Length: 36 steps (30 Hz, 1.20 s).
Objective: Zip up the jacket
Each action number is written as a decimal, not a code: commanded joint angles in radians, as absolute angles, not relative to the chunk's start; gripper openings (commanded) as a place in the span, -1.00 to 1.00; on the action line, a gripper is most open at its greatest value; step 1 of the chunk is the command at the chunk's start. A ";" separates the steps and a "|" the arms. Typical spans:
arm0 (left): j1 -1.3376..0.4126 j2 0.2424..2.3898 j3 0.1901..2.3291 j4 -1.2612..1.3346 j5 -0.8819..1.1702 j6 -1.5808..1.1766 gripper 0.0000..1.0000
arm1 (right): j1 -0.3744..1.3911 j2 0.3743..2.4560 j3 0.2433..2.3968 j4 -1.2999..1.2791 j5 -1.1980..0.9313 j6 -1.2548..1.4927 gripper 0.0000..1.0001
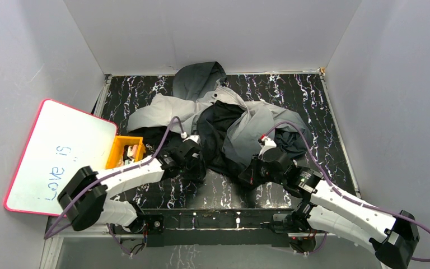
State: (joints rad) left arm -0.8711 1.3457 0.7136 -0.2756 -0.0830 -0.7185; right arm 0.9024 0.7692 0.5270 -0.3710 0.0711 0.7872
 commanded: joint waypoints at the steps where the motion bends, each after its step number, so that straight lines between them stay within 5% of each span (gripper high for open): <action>1: -0.860 1.208 0.694 -0.249 -0.072 -0.755 -1.00 | 0.896 0.746 0.494 -0.167 -0.048 0.796 -1.00; 36: -0.750 0.829 0.627 0.115 0.111 -0.912 -1.00 | 0.896 0.915 0.286 1.024 -0.340 0.440 -1.00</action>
